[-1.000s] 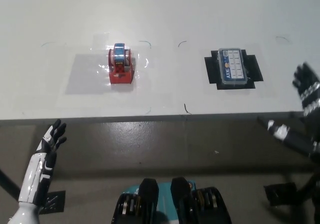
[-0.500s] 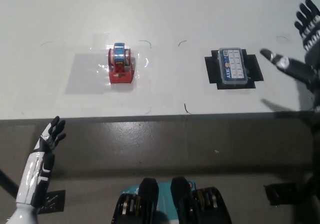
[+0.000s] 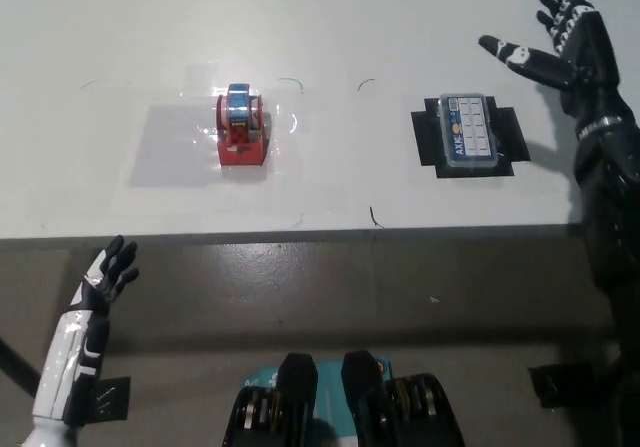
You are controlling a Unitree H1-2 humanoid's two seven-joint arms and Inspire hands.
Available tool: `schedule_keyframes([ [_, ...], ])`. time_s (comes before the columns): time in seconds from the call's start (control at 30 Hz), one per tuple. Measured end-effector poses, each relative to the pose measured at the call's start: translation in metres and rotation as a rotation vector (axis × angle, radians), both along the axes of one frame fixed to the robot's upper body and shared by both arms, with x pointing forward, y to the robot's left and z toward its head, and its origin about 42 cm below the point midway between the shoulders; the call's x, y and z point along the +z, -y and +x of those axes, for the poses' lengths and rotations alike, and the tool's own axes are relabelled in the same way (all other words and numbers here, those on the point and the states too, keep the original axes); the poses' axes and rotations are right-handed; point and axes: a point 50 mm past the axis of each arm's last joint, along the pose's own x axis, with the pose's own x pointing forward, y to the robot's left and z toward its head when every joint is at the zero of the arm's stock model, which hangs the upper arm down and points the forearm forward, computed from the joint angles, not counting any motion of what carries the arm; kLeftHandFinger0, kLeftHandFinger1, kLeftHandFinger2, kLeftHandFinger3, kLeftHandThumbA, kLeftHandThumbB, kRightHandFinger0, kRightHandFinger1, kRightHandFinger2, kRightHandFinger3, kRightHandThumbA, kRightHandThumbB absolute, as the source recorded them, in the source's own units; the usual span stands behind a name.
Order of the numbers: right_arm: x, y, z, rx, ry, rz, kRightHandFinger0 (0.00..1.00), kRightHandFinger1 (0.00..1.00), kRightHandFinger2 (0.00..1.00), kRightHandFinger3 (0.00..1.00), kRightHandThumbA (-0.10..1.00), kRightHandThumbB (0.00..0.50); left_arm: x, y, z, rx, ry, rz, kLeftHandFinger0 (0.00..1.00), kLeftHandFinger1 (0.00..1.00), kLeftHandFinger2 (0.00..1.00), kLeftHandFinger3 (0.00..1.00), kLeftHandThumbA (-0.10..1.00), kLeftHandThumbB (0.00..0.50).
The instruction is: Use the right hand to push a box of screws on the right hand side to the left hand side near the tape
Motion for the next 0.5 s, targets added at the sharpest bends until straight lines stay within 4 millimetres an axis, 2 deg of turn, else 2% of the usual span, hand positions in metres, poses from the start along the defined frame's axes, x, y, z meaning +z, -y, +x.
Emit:
schedule_keyframes([
  [0.2,-0.013,-0.004,0.024,-0.022,-0.138,0.067,1.0,1.0,1.0,1.0,1.0,0.166,0.0,0.001,0.0,-0.008,-0.003,0.002,1.0,1.0,1.0,1.0,1.0,0.051],
  [0.33,-0.029,-0.005,0.027,-0.041,-0.22,0.096,1.0,1.0,1.0,1.0,1.0,0.186,0.0,0.001,0.0,-0.011,-0.003,0.001,1.0,1.0,1.0,1.0,1.0,0.056],
  [0.4,-0.037,-0.003,0.026,-0.054,-0.256,0.126,1.0,1.0,1.0,1.0,1.0,0.164,0.0,0.001,0.0,-0.013,-0.004,0.001,1.0,1.0,1.0,1.0,1.0,0.052],
  [0.5,-0.051,-0.001,0.023,-0.074,-0.305,0.162,1.0,1.0,1.0,1.0,1.0,0.172,-0.001,0.001,-0.001,-0.017,-0.006,0.003,1.0,1.0,1.0,1.0,1.0,0.049],
])
